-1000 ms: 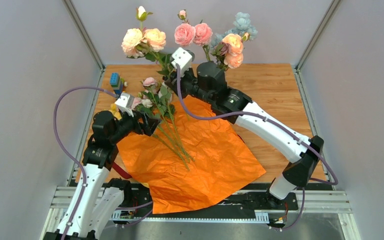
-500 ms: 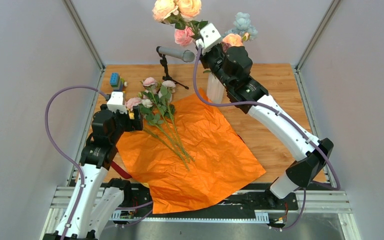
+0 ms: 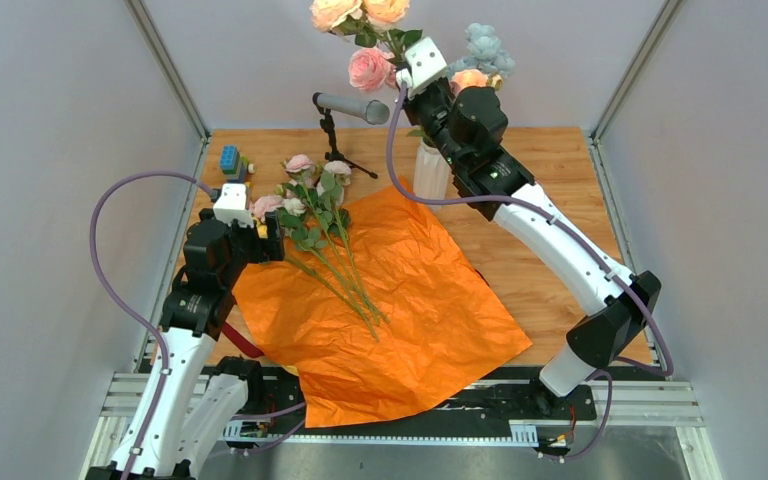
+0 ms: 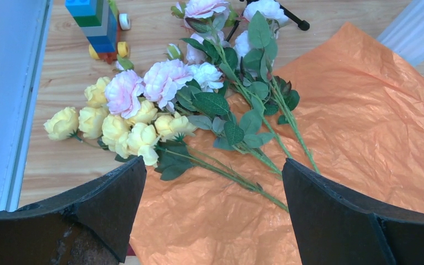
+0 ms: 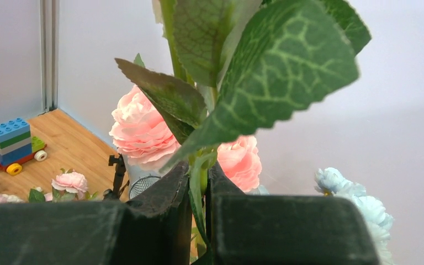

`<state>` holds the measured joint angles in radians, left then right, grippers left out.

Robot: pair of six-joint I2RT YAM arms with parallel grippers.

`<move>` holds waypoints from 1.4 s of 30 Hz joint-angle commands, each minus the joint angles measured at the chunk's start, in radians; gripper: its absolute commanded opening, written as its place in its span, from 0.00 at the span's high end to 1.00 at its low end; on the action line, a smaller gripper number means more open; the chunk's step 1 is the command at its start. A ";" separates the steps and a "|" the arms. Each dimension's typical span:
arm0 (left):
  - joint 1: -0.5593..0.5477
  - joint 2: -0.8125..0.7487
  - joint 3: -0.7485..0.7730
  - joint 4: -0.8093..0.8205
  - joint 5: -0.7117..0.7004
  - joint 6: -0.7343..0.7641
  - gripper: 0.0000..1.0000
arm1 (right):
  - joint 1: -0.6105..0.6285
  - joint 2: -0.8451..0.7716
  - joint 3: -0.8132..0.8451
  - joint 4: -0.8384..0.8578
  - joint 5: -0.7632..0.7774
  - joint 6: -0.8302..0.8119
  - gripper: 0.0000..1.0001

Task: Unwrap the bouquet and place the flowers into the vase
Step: Insert the fake flower into the vase.

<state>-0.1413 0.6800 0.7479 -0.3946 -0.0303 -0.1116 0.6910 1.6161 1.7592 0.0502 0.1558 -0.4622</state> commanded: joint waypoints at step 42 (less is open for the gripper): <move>0.006 -0.009 -0.007 0.005 -0.003 0.021 0.00 | -0.118 0.092 -0.052 0.083 -0.041 0.163 1.00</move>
<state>-0.1413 0.6796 0.7418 -0.4019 -0.0311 -0.1055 0.5846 1.6886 1.7210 0.0948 0.1001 -0.3237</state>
